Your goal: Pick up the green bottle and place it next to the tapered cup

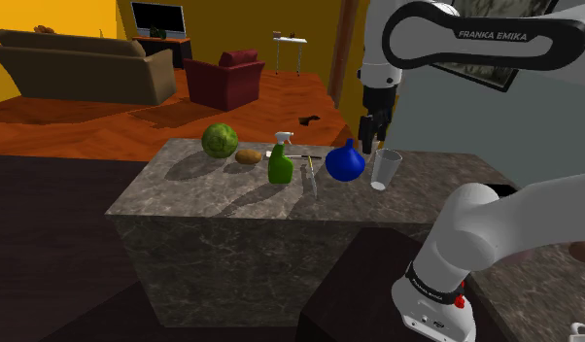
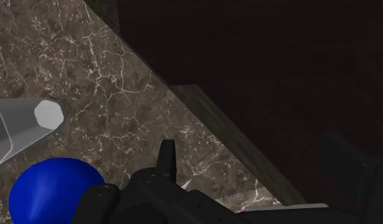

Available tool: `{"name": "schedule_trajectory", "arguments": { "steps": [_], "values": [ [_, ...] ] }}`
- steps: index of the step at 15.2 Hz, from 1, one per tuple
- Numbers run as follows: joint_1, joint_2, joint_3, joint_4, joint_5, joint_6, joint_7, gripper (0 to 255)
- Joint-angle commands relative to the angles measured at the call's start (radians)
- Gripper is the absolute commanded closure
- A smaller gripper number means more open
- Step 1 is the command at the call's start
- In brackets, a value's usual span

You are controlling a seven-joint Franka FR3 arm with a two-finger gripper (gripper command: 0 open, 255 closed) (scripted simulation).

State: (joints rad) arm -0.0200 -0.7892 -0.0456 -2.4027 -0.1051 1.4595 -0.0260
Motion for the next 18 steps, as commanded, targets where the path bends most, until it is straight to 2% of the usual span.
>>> {"name": "schedule_trajectory", "arguments": {
  "steps": [1,9,18],
  "values": [
    [0.000,0.000,0.000,0.000,0.000,0.000,0.000,0],
    [0.027,0.280,-0.081,0.119,-0.045,0.198,-0.160,0],
    [0.056,0.613,-0.138,0.347,-0.025,0.341,-0.343,0]
  ]
}}
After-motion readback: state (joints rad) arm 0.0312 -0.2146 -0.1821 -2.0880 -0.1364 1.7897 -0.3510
